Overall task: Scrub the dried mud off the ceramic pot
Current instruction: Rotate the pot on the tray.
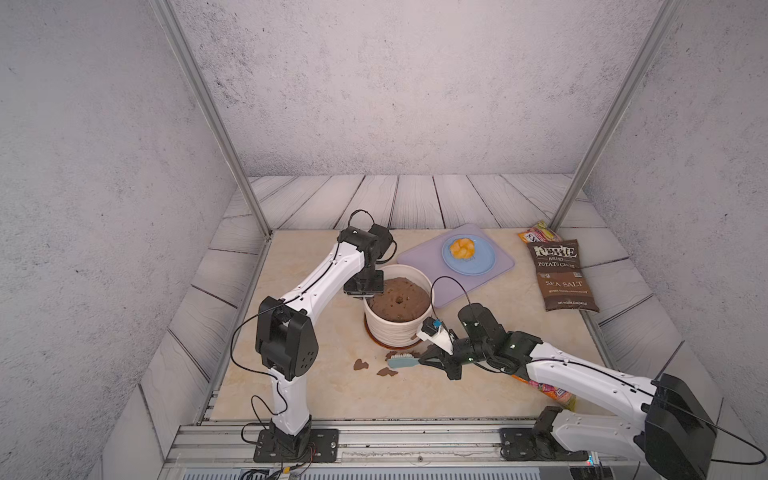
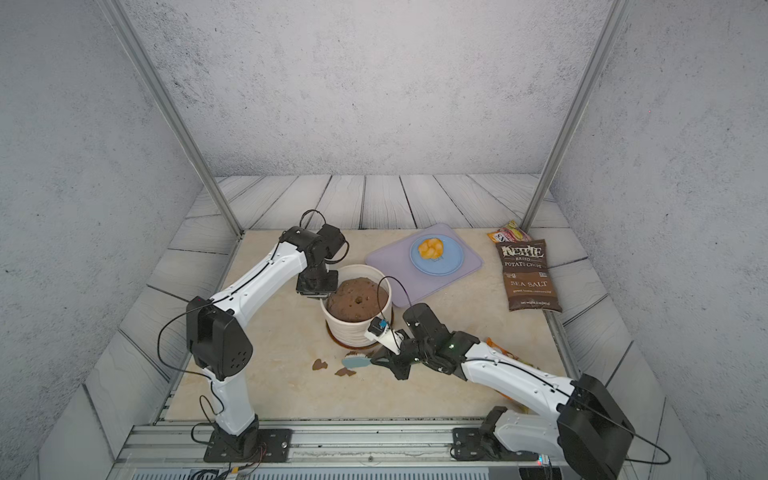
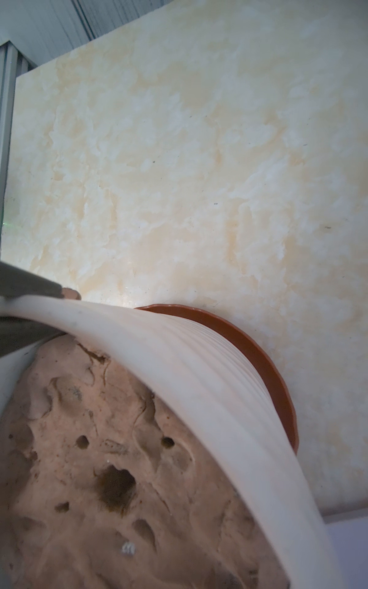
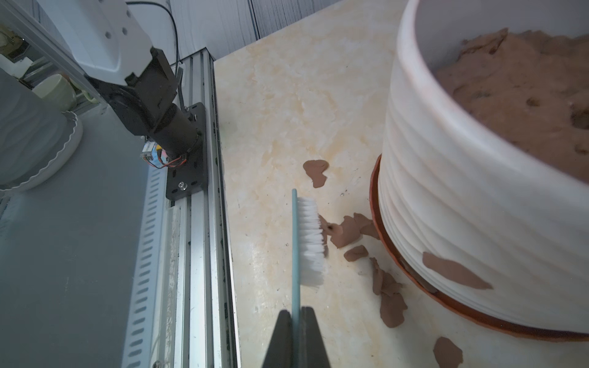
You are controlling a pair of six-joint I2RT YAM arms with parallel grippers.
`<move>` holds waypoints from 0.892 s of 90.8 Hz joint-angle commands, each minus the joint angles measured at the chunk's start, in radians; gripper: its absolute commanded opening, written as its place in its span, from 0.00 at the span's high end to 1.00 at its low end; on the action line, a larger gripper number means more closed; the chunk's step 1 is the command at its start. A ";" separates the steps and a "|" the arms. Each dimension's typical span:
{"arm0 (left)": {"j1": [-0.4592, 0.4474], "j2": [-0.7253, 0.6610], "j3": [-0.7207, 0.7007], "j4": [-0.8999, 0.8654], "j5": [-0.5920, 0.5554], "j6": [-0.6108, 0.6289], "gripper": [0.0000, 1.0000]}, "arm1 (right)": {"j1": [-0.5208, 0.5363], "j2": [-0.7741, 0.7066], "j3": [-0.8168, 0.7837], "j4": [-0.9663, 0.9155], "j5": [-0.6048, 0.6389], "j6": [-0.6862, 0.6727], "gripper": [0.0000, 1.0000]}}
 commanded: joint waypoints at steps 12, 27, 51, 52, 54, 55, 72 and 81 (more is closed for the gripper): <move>0.002 0.083 -0.004 -0.029 -0.198 0.235 0.98 | -0.001 -0.008 0.105 -0.122 -0.011 -0.069 1.00; 0.004 0.074 -0.001 -0.009 -0.204 0.344 1.00 | -0.010 0.009 0.149 -0.146 -0.017 -0.095 1.00; 0.006 0.076 0.004 0.005 -0.170 0.413 1.00 | -0.030 0.057 0.179 -0.127 0.031 -0.138 1.00; 0.006 0.076 0.004 0.006 -0.169 0.413 1.00 | -0.031 0.059 0.178 -0.122 0.038 -0.138 1.00; 0.006 0.074 0.002 0.006 -0.166 0.415 1.00 | -0.031 0.061 0.176 -0.110 0.049 -0.138 1.00; 0.006 0.075 0.001 0.007 -0.166 0.416 1.00 | -0.032 0.061 0.174 -0.102 0.055 -0.138 1.00; 0.006 0.065 -0.020 0.015 -0.154 0.427 1.00 | -0.044 0.088 0.162 -0.015 0.110 -0.133 1.00; 0.006 0.061 -0.028 0.015 -0.148 0.432 1.00 | -0.054 0.103 0.163 0.004 0.115 -0.134 1.00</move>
